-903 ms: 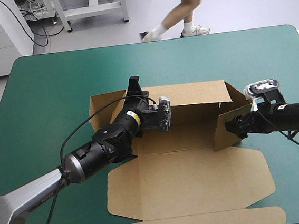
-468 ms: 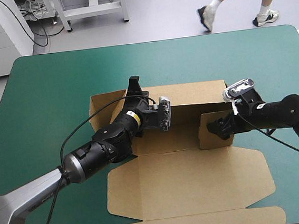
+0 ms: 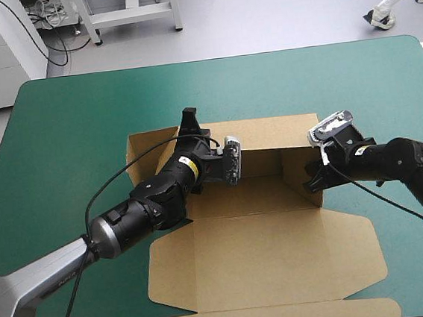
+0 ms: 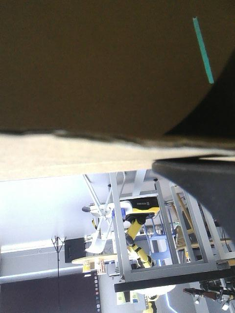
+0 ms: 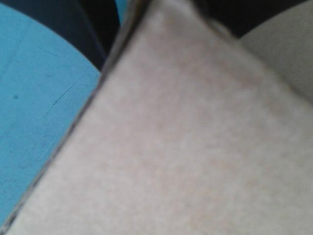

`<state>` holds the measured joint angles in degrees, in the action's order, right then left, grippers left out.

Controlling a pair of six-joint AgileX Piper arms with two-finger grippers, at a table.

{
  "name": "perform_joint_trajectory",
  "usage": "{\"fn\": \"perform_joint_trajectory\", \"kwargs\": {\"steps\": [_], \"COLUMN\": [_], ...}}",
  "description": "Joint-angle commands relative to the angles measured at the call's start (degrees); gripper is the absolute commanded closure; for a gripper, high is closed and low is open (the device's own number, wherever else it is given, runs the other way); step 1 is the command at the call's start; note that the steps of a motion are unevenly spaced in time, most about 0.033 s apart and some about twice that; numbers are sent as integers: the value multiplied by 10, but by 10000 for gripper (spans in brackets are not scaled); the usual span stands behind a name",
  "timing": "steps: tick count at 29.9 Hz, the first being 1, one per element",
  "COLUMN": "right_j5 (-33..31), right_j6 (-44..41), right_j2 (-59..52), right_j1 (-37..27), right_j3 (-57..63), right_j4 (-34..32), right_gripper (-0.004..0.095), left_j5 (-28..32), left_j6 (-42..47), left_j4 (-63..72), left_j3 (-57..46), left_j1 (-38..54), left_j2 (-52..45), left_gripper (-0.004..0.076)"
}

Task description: Fold the box

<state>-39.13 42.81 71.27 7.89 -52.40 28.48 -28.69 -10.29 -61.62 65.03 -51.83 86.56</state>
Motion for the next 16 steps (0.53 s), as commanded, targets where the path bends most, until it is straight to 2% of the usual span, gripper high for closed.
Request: {"fn": "perform_joint_trajectory", "kwargs": {"steps": [1, 4, 9, 11, 14, 16], "right_j5": [6, -1, -3, -1, 7, 14], "right_j6": [6, 6, 8, 7, -4, -16], "right_j2": [-11, -11, -11, -11, -11, -11], "right_j1": [7, 7, 7, 7, 7, 7], "right_j3": [-13, -13, -13, -13, -13, -13], "right_j4": [50, 50, 52, 52, 47, 47], "right_gripper": [778, 932, 926, 926, 926, 926], "left_j5": [29, 40, 75, 78, 60, 51], "left_j6": [6, 6, 4, 2, 7, 9], "left_j4": [38, 44, 51, 51, 56, 58], "left_j3": [3, 3, 3, 4, 14, 19], "left_j1": [-7, -7, -7, -9, -16, -24], "left_j2": [-8, -8, -8, -10, -10, -15], "left_gripper": [731, 731, 729, 704, 589, 451]}}
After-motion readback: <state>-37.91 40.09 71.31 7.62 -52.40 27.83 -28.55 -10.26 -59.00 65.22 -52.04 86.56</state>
